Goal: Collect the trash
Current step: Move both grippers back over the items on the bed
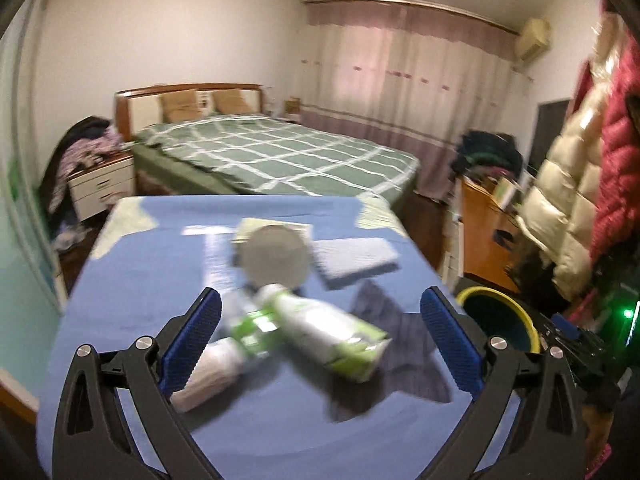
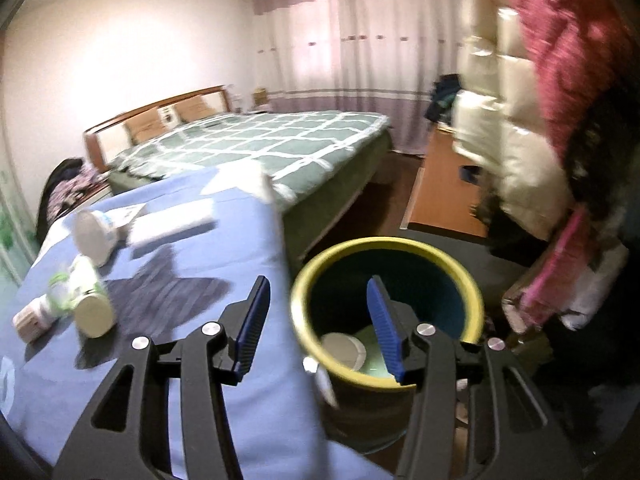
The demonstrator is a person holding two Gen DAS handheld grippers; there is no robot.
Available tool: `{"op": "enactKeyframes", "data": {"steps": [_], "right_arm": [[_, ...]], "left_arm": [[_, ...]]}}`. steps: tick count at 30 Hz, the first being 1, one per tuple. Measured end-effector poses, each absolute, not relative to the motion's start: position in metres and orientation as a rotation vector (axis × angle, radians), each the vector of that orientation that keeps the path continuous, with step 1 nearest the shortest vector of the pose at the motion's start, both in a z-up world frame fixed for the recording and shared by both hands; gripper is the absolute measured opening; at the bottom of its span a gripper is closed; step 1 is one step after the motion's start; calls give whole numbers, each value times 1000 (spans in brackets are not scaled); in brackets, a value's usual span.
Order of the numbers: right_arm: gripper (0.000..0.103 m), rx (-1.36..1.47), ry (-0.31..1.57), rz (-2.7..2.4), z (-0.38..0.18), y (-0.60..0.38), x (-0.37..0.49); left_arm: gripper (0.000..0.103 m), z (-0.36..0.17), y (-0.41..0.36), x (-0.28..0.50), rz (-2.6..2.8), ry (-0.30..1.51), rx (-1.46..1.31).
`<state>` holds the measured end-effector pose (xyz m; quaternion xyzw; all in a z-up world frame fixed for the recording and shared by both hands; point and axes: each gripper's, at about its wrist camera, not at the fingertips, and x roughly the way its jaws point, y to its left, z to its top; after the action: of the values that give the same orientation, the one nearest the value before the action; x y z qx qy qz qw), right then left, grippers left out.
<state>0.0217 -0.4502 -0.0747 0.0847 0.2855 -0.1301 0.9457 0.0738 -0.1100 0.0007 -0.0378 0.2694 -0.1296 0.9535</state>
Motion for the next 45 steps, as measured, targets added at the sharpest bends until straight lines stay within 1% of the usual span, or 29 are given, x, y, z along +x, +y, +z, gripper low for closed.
{"op": "enactKeyframes", "data": {"steps": [5,13,18,31,37,39,41,45], "right_arm": [[50,125,610,-154,-77,-403,40],[50,50,623,11,-76,-327,66],[50,69,643,59,-76,-312,91],[50,49,644,63,-65,-305,152],[50,27,721,56,-75,-310,203],[51,6,744,40,-79,-312,223],[58,-11,771,18,-84,-315,247],[62,0,818,-19,-98,-326,283]], "left_arm": [[98,-1,-59,60,-150,519,-117],[98,0,-1,43,-32,479,-156],[98,-3,19,42,-9,485,-175],[98,-21,16,60,-18,536,-191],[98,-22,16,65,-12,540,-192],[98,-24,16,68,-12,545,-195],[98,-26,15,71,-15,554,-197],[98,-30,12,73,-24,560,-191]]}}
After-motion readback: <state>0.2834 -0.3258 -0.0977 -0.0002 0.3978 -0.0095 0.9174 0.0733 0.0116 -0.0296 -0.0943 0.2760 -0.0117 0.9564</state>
